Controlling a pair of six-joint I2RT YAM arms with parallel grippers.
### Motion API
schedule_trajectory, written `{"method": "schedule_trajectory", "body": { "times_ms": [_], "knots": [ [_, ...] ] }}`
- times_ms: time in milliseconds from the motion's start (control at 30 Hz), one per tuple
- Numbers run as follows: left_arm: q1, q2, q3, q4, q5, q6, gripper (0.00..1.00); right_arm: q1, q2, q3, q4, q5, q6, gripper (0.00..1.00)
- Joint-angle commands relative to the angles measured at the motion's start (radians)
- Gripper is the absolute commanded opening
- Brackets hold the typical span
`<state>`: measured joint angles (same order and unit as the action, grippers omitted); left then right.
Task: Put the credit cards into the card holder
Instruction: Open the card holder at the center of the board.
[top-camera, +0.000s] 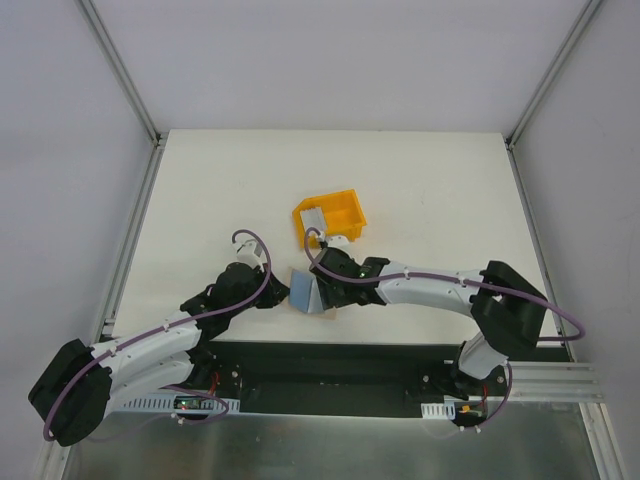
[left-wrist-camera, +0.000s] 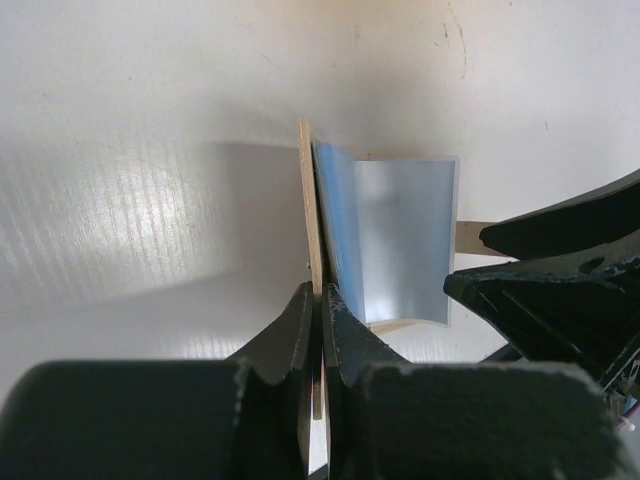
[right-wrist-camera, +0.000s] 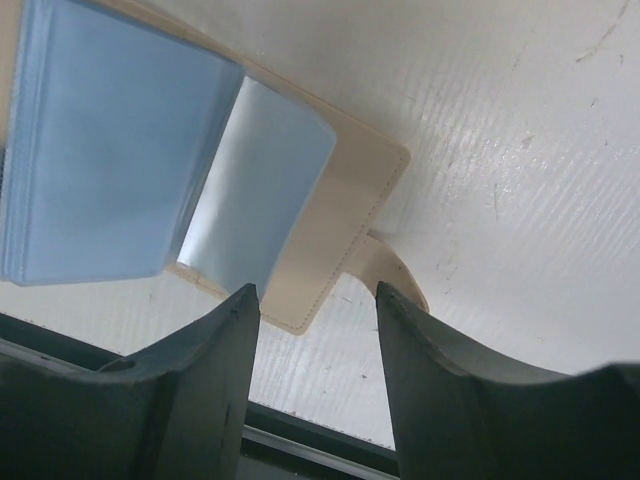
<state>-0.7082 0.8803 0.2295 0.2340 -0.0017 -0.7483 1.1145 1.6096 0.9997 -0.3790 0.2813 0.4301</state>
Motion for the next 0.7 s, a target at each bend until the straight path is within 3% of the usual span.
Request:
{"method": "schedule_trajectory", "body": {
  "times_ms": [0,133,333,667],
  "knots": [
    [-0.013,-0.014,-0.002,0.007,-0.004,-0.005,0.0,-0.019,0.015,0.002,0.009,-0.034,-0.01,0.51],
    [-0.013,-0.015,-0.004,0.005,0.0,-0.005,0.0,-0.027,0.056,0.039,-0.033,-0.007,-0.051,0.4],
    [-0.013,-0.015,-0.004,0.008,0.0,-0.006,0.0,-0.025,0.081,0.122,-0.153,0.113,-0.117,0.4],
    [-0.011,-0.003,0.008,0.011,0.0,-0.006,0.0,-0.002,0.029,0.175,-0.112,0.179,-0.192,0.39]
  ]
}}
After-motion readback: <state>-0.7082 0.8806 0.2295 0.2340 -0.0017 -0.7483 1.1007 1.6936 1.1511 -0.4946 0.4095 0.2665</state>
